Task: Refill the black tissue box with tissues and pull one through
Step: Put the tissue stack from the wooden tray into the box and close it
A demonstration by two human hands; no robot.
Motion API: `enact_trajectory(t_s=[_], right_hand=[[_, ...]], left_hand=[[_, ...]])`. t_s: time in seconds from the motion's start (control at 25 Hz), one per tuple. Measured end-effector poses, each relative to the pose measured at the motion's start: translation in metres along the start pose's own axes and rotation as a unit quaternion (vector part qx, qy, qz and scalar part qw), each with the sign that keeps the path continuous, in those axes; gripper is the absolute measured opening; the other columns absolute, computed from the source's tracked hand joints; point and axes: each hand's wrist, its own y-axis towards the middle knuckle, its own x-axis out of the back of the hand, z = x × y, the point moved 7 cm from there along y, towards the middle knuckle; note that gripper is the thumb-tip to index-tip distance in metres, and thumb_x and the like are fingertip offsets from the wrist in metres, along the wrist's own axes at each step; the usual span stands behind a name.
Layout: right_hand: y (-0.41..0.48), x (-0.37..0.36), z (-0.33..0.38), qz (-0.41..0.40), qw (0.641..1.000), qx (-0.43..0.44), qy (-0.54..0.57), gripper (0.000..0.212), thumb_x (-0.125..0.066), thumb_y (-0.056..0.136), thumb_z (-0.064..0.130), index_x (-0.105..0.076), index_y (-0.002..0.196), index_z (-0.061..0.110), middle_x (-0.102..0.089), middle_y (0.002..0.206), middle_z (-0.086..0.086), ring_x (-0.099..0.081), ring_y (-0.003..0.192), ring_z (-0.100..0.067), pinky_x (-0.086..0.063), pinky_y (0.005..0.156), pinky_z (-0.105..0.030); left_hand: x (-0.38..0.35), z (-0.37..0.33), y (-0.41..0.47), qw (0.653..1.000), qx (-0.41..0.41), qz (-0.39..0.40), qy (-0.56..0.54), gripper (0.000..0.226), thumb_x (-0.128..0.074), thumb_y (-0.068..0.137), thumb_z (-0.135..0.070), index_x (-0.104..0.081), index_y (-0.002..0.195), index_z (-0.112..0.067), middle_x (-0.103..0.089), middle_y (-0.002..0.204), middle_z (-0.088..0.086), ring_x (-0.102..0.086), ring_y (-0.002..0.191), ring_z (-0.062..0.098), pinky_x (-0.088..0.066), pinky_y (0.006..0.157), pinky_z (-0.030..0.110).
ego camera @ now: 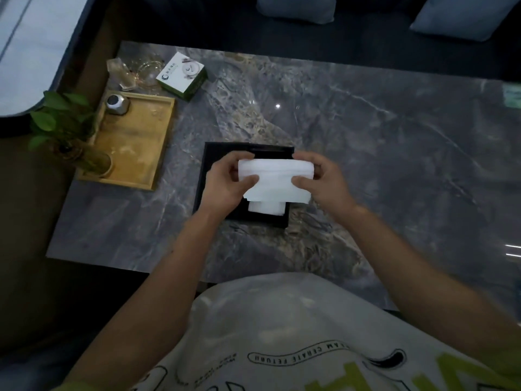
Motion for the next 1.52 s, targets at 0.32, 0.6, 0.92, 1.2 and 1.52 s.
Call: enact_trajectory(t_s=[0.32, 0.6, 0.92, 1.2, 1.52], right_hand=[[-0.009, 0.015, -0.021, 0.035, 0.991, 0.04, -0.119, 0.039, -0.075, 0.081, 0.01, -0.062, 0.116, 0.02, -0.063, 0.112, -0.006, -0.062, 0.093, -0.019, -0.052, 0.076, -0.03], [-0.017, 0.009, -0.023, -0.006, 0.978, 0.049, -0.201, 0.034, -0.073, 0.081, 0.017, -0.065, 0.114, 0.015, -0.067, 0.105, -0.002, -0.064, 0.091, -0.018, -0.053, 0.077, -0.031], [-0.024, -0.023, -0.008, -0.021, 0.955, 0.071, -0.286, 0.023, -0.066, 0.083, 0.027, -0.066, 0.105, 0.02, -0.068, 0.102, -0.002, -0.063, 0.09, -0.02, -0.054, 0.079, -0.044], [-0.018, -0.037, 0.001, 0.011, 0.938, 0.078, -0.337, 0.02, -0.062, 0.091, 0.024, -0.068, 0.106, 0.013, -0.067, 0.1, -0.007, -0.059, 0.09, -0.021, -0.048, 0.078, -0.036], [-0.012, -0.043, 0.0, 0.046, 0.963, 0.078, -0.254, 0.012, -0.06, 0.094, 0.026, -0.06, 0.094, 0.014, -0.057, 0.093, 0.003, -0.056, 0.084, -0.012, -0.042, 0.073, -0.03]], left_hand=[[-0.022, 0.006, -0.024, 0.999, 0.005, -0.011, 0.053, 0.035, -0.077, 0.078, -0.019, -0.066, 0.112, -0.018, -0.069, 0.106, 0.002, -0.068, 0.092, 0.015, -0.058, 0.077, 0.028], [-0.012, 0.008, -0.023, 0.994, -0.022, -0.005, 0.104, 0.036, -0.075, 0.081, -0.022, -0.068, 0.116, -0.016, -0.069, 0.109, -0.003, -0.064, 0.098, 0.011, -0.054, 0.083, 0.024], [0.013, 0.024, -0.007, 0.983, -0.035, 0.042, 0.176, 0.028, -0.071, 0.085, -0.029, -0.069, 0.111, -0.022, -0.064, 0.104, 0.007, -0.062, 0.088, 0.021, -0.052, 0.081, 0.033], [0.023, 0.029, -0.003, 0.981, -0.046, 0.07, 0.175, 0.02, -0.067, 0.087, -0.029, -0.068, 0.105, -0.02, -0.06, 0.096, 0.007, -0.058, 0.084, 0.02, -0.047, 0.075, 0.028], [0.024, 0.041, -0.001, 0.978, -0.047, 0.128, 0.158, 0.01, -0.064, 0.09, -0.029, -0.062, 0.091, -0.019, -0.058, 0.098, -0.003, -0.056, 0.089, 0.011, -0.039, 0.072, 0.021]])
